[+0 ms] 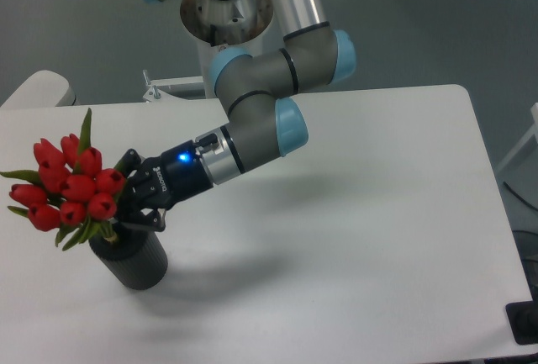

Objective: Insert the flowers into the vase

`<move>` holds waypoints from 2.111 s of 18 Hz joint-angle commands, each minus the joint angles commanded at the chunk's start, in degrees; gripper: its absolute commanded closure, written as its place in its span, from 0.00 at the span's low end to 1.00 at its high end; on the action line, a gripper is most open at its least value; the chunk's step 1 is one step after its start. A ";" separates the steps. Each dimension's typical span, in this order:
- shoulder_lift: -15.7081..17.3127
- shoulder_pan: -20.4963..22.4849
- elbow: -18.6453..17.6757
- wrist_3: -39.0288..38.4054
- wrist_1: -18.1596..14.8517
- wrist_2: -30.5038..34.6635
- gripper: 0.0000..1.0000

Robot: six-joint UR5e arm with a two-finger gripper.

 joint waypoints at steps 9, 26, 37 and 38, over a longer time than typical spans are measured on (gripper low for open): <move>-0.70 0.97 -2.38 3.34 -0.17 0.00 0.49; 0.96 10.10 -0.71 -5.26 -0.35 0.09 0.00; -7.29 20.04 9.30 -10.19 -0.44 7.08 0.00; -7.47 20.13 10.62 -10.28 -0.61 12.25 0.00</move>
